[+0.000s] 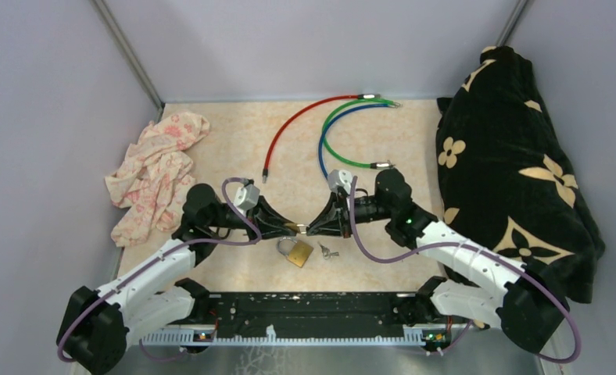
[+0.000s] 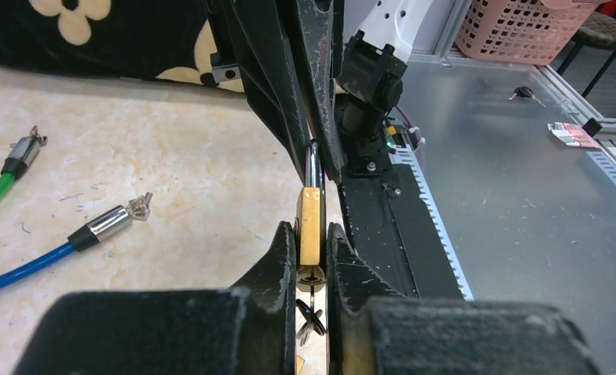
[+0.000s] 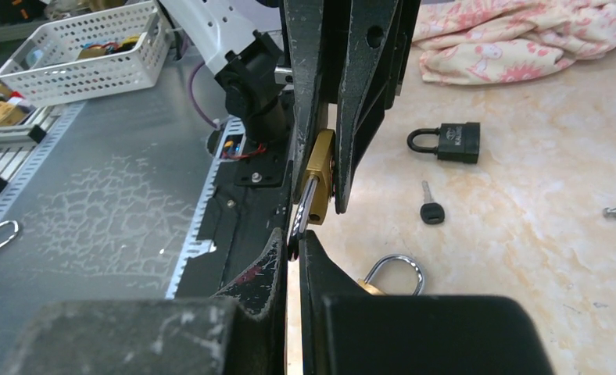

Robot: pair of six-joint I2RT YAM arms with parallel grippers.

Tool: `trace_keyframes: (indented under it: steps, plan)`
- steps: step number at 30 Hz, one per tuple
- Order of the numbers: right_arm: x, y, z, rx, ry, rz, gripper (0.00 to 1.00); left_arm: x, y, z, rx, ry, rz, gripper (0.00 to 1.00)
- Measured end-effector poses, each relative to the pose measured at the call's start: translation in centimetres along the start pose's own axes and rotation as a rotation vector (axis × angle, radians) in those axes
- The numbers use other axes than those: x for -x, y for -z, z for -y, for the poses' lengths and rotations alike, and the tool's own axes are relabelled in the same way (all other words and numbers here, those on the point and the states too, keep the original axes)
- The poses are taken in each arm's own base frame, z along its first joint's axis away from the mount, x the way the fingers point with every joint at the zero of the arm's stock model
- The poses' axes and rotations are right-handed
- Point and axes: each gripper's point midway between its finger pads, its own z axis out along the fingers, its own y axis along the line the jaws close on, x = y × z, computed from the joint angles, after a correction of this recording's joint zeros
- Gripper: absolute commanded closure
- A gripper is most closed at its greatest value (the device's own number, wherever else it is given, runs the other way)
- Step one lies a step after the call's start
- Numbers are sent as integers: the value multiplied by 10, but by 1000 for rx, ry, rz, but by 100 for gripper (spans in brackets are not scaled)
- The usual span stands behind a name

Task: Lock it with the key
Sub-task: Lock the lock.

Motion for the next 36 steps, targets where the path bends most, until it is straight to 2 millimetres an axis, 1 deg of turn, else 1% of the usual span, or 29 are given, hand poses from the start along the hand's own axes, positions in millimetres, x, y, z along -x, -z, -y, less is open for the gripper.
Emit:
trace_keyframes:
  steps: [7, 13, 21, 24, 27, 33, 36]
  plan:
    - [-3, 4, 5, -78, 37, 28, 100, -1, -3, -1, 1, -3, 1, 100]
    - [-3, 5, 11, -153, 96, 39, 100, -4, -5, -2, -2, -51, -10, 100]
    - [-1, 6, 15, -170, 128, 43, 100, -1, -7, -5, 15, -77, -4, 100]
    - [-2, 5, 19, -182, 129, 47, 100, -1, -7, -9, 40, -67, -2, 100]
    - [-9, 4, 28, -200, 124, 51, 100, -4, -7, -15, 72, -50, -7, 100]
    - [-30, -3, 43, -210, 34, 50, 100, -25, -4, -27, 140, 39, -66, 100]
    - [-34, -5, 47, -210, 5, 52, 100, -30, -3, -30, 161, 51, -81, 100]
